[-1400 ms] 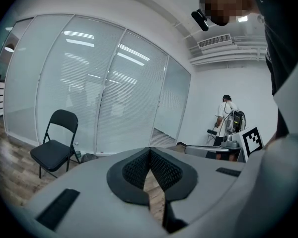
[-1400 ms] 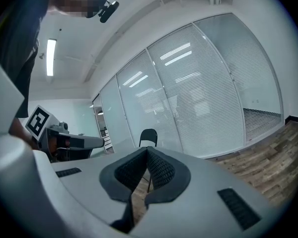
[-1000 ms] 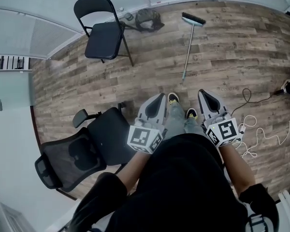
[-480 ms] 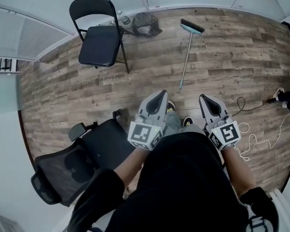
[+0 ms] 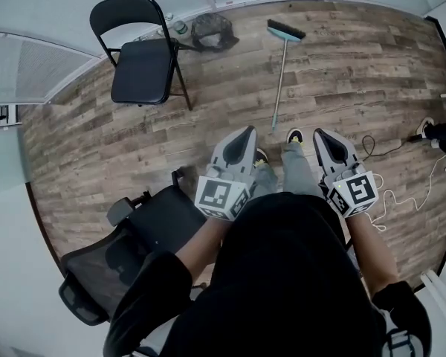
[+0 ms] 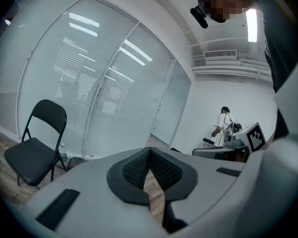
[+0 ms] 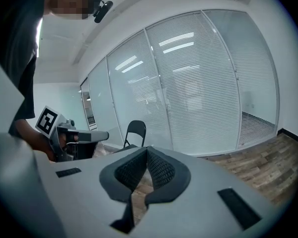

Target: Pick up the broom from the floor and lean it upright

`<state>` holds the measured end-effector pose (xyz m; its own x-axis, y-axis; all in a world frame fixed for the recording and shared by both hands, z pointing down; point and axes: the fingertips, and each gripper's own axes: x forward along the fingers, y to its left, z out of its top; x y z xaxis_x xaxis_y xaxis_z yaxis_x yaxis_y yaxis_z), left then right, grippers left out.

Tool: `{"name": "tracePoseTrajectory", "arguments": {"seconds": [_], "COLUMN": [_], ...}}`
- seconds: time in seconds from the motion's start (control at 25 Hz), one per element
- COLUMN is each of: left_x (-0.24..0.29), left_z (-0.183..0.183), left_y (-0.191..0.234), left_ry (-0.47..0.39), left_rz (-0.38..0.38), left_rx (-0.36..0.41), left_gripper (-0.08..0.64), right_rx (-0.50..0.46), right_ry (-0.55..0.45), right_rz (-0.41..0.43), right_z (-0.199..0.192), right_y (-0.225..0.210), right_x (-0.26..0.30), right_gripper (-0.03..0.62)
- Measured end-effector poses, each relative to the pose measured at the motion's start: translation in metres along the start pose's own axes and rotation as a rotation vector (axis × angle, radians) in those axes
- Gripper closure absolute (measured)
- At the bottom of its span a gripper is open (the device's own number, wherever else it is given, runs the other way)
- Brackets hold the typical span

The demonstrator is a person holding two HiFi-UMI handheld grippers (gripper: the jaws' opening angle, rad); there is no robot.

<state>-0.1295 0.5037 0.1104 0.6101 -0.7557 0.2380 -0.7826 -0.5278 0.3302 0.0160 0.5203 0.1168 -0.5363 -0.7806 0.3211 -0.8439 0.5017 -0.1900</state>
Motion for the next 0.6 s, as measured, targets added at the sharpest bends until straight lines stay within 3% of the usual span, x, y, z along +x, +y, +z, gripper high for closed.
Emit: {"name": "tracePoseTrajectory", "arguments": {"seconds": [0.28, 0.6], "left_x": [0.037, 0.116], "left_z": [0.009, 0.034], "left_y": [0.006, -0.004], "left_ry": [0.003, -0.026], "left_rz": [0.024, 0.043], "left_rx": [0.007, 0.014], "left_gripper": [0.545, 0.546], "right_rx": [-0.018, 0.004], "right_ry": [0.005, -0.006], "right_rz": [0.016, 0.103], "right_z": [0.012, 0.034], "right_y": [-0.052, -0.126], "right_x": [0.015, 0.04], "right_gripper": [0.578, 0.578]}}
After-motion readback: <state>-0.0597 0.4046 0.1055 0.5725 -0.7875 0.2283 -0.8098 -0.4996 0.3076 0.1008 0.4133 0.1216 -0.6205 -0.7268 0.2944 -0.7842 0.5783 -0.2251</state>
